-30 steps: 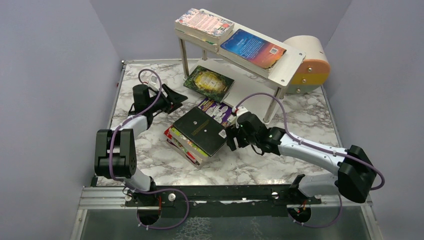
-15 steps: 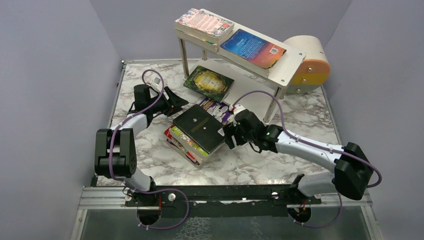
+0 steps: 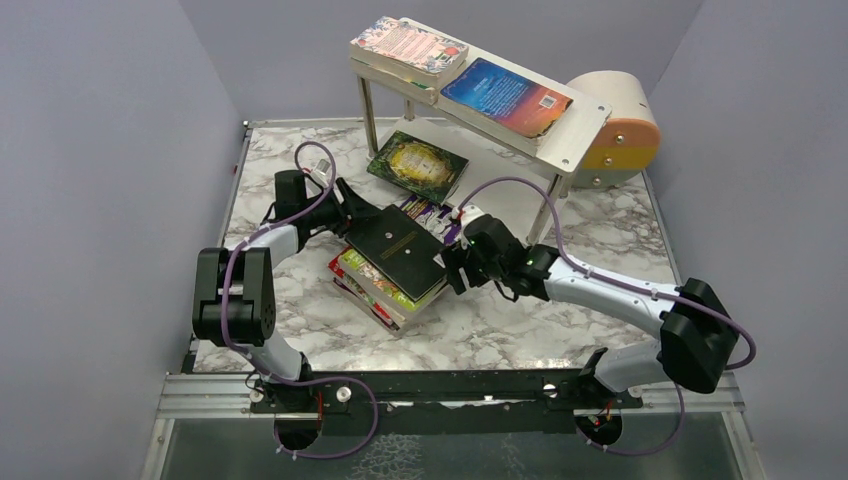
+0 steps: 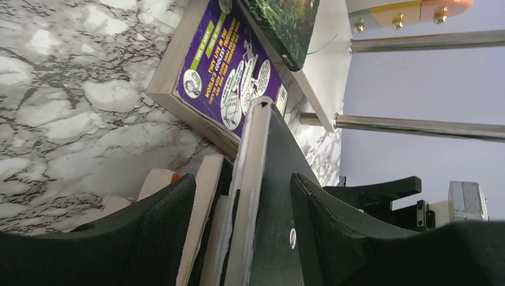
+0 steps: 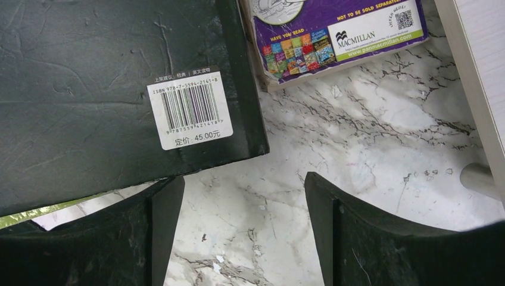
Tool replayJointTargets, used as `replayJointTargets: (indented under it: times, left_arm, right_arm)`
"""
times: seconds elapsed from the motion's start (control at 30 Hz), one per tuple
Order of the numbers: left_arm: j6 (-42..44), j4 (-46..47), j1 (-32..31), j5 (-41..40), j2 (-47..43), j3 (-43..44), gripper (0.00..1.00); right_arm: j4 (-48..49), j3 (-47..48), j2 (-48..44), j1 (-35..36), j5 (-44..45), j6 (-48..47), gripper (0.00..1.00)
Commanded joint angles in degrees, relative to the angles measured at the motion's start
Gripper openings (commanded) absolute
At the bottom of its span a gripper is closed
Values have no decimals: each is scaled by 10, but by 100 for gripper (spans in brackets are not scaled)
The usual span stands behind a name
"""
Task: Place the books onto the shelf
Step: Adjust the book at the center of the board.
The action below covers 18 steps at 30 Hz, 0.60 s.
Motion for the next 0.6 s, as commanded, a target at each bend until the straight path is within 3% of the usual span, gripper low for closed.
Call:
replayJointTargets:
  times: [0.0,0.33,0.5,0.57]
  left_arm:
    - [18,6,-9,34,4,18,51]
    - [12,16,-13,41,6,14,43]
    - [-10,48,-14,39,2,-1,17]
    - [-16,54,-14,37,1,-2,12]
  right_arm:
    - [31,27,12,5,8,-9,73]
    - [37,41,21,5,11,-18,73]
    - [36,43,22,5,9,-19,73]
    - [35,41,19,5,12,-18,73]
